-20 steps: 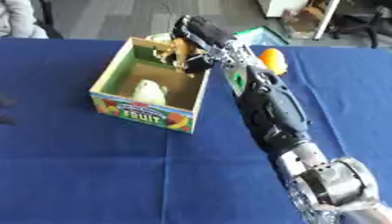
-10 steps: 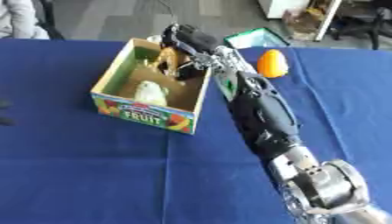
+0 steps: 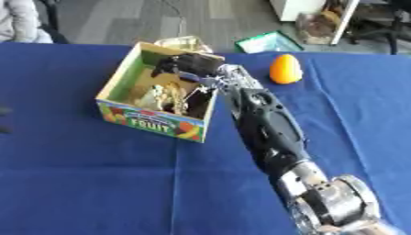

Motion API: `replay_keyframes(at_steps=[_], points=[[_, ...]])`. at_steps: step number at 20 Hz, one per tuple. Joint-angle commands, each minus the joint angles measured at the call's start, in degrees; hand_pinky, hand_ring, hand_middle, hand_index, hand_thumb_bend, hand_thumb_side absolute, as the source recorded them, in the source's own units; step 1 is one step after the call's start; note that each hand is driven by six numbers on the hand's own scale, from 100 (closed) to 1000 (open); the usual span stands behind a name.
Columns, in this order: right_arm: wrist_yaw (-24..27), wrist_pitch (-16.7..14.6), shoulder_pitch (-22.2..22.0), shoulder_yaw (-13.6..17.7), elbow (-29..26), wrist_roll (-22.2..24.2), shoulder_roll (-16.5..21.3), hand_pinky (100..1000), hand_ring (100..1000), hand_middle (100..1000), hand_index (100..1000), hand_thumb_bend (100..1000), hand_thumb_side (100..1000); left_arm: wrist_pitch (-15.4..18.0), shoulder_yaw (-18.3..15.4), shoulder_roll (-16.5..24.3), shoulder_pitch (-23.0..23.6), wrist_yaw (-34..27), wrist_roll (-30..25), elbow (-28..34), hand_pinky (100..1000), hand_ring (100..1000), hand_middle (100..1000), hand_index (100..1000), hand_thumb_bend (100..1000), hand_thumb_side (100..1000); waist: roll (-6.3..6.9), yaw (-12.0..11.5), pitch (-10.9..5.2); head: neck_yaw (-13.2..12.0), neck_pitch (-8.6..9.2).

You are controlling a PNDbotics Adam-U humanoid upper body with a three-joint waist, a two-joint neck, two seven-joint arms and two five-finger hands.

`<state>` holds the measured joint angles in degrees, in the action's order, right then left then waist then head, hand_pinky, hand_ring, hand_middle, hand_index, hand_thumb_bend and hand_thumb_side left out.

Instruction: Pick up objects on the table and place them in the box.

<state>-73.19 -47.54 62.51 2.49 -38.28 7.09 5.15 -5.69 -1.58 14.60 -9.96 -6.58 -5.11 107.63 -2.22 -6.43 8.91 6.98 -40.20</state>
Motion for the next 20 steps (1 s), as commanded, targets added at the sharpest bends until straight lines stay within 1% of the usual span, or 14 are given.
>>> replay_keyframes(at_steps=[1, 3, 5, 7, 9, 11, 15, 17, 20], points=[[2.1, -0.9, 1.6, 0.4, -1.5, 0.3, 1.6, 787, 834, 819, 882, 470, 367, 0.0, -0.1, 0.5, -0.5, -0.1, -0.1, 1.0, 594, 735, 564, 662, 314, 461, 0.29, 0.2, -0.78, 0.0, 0.62], [3.6, -1.4, 2.0, 0.2, -2.0, 1.0, 2.1, 792, 839, 823, 885, 467, 359, 0.0, -0.2, 0.5, -0.5, -0.1, -0.1, 0.9, 594, 734, 564, 662, 314, 461, 0.30, 0.4, -0.81, 0.0, 0.63], [5.0, -2.6, 2.6, -0.4, -2.6, 2.2, 2.9, 801, 847, 835, 893, 463, 343, 0.0, -0.3, 0.6, -0.4, 0.0, -0.1, 0.9, 594, 734, 564, 662, 314, 462, 0.23, 0.6, -0.83, -0.1, 0.62], [5.9, -3.9, 3.2, -1.2, -3.3, 4.1, 3.7, 806, 857, 846, 900, 458, 323, 0.0, -0.3, 0.6, -0.3, 0.1, 0.0, 0.9, 594, 734, 564, 662, 315, 463, 0.11, 0.8, -0.84, -0.2, 0.59], [7.0, -4.3, 3.8, -2.4, -4.4, 6.6, 4.5, 815, 870, 858, 909, 451, 290, 0.0, -0.4, 0.7, -0.3, 0.2, 0.0, 0.9, 594, 734, 564, 662, 315, 464, -0.03, 1.1, -0.87, -0.3, 0.55], [8.7, -4.4, 4.2, -3.8, -5.5, 9.8, 5.2, 819, 876, 864, 913, 450, 279, 0.0, -0.5, 0.8, -0.2, 0.3, 0.0, 0.9, 594, 734, 564, 662, 316, 464, -0.16, 1.3, -0.88, -0.4, 0.56], [12.8, -4.4, 4.5, -5.8, -7.3, 18.8, 6.5, 828, 891, 888, 928, 456, 295, -0.1, -0.6, 0.9, -0.1, 0.4, 0.1, 0.9, 594, 734, 564, 662, 317, 465, -0.38, 1.8, -0.86, -0.6, 0.51], [15.1, -4.4, 4.6, -5.8, -8.3, 22.8, 7.2, 826, 890, 888, 928, 455, 290, -0.1, -0.6, 0.9, 0.0, 0.5, 0.1, 0.9, 595, 733, 564, 663, 317, 465, -0.42, 2.0, -0.86, -0.7, 0.51], [18.7, -4.4, 4.5, -4.9, -9.3, 26.3, 8.2, 821, 882, 874, 923, 464, 307, -0.1, -0.7, 1.0, 0.1, 0.5, 0.2, 0.8, 595, 733, 563, 662, 318, 465, -0.45, 2.3, -0.87, -0.9, 0.47]])
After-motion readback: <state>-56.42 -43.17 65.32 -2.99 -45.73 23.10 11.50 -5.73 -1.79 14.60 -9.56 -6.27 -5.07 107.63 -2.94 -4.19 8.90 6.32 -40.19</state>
